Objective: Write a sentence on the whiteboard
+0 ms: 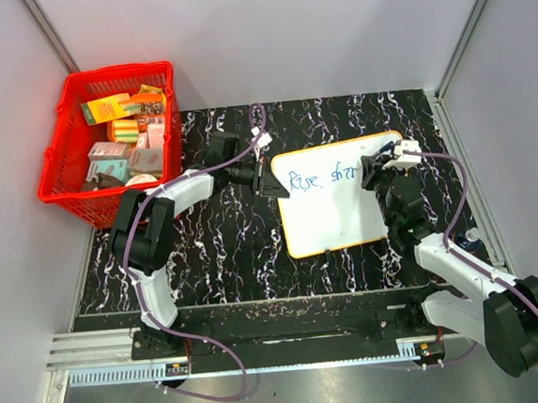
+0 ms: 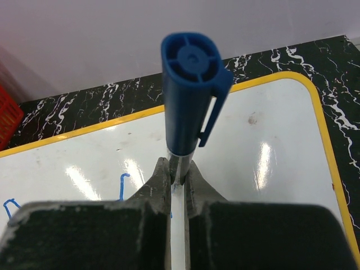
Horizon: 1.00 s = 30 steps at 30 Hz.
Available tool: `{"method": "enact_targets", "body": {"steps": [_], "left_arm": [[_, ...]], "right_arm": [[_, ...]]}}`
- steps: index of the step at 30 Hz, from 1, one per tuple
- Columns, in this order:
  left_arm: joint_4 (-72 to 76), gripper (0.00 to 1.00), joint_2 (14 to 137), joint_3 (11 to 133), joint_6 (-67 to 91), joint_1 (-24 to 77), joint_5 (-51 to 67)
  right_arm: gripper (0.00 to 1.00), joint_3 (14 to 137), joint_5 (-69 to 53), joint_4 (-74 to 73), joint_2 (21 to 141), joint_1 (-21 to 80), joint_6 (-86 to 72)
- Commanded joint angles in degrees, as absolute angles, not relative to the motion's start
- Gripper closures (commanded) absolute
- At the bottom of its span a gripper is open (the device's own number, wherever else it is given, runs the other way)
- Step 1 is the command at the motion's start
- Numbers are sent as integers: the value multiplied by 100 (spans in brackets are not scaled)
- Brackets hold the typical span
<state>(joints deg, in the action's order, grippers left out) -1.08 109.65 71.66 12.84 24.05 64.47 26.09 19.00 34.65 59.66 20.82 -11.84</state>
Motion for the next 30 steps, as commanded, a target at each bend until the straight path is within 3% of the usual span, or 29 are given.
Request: {"method": "enact_targets", "body": {"steps": [1, 30], "left_arm": [[-431, 100, 11232, 6996, 88, 2663, 5757], [-431, 100, 11241, 7014, 97, 2663, 5748]], "right_arm": [[100, 2558, 2118, 3401, 5792, 2039, -1160], [100, 2566, 2039, 3252, 5107, 2039, -1169]]}}
